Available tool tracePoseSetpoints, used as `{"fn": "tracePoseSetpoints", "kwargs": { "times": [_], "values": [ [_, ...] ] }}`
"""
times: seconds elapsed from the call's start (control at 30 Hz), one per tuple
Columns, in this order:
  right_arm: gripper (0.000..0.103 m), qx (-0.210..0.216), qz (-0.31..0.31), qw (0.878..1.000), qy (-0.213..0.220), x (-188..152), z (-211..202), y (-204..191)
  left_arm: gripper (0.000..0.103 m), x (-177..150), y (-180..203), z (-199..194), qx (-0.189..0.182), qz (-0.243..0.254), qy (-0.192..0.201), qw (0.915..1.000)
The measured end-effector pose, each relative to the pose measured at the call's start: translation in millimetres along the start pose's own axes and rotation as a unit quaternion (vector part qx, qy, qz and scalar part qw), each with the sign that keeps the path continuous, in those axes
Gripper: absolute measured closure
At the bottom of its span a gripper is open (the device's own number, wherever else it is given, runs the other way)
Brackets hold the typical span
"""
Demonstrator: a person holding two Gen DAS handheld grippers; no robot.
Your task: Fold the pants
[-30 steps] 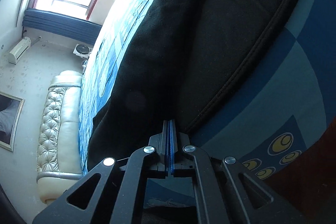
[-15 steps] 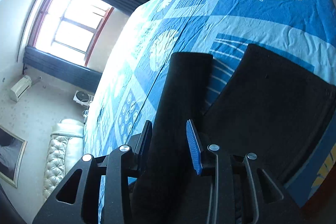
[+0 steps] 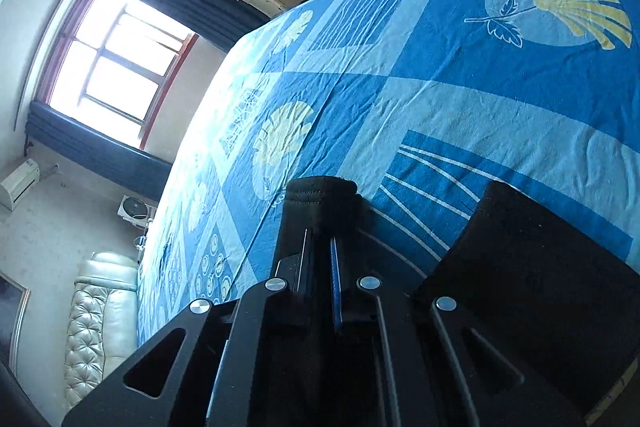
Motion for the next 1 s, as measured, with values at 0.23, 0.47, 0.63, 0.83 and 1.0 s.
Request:
{"fn": "tracePoseSetpoints", "kwargs": {
  "times": [0.23, 0.47, 0.63, 0.83, 1.0],
  "values": [
    [0.097, -0.013, 0.016, 0.999, 0.025, -5.3, -78.9, 72.3, 0.019, -3.6, -0.2, -1.4, -0.007, -0.001, -0.002, 1.0000],
    [0.097, -0.042, 0.056, 0.997, -0.046, -50.7, -57.0, 140.8, 0.018, -6.2, 0.0, -1.7, -0.011, -0.005, 0.002, 0.9999],
    [0.091, -0.093, -0.002, 0.995, -0.036, -34.3, -81.7, 132.5, 0.015, -6.5, 2.2, -0.5, -0.008, 0.000, -0.001, 1.0000],
    [0.069, -0.103, -0.151, 0.983, 0.009, 15.9, -68.7, 73.2, 0.015, -5.4, 1.5, 1.4, -0.005, 0.000, -0.004, 1.0000],
    [0.069, -0.106, -0.222, 0.969, -0.036, 29.0, -14.2, 47.9, 0.014, -3.9, 0.9, 2.9, 0.000, -0.006, -0.003, 1.0000]
  ]
}}
Point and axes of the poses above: each gripper's, at about its wrist camera, not at the fingertips, and z roughly the way its jaws point, y to its right, x to its top, the point moved 9 cm from there along z, roughly the way its jaws point, and after that the axes turned 10 degrees about -x, right-handed, at the moved point
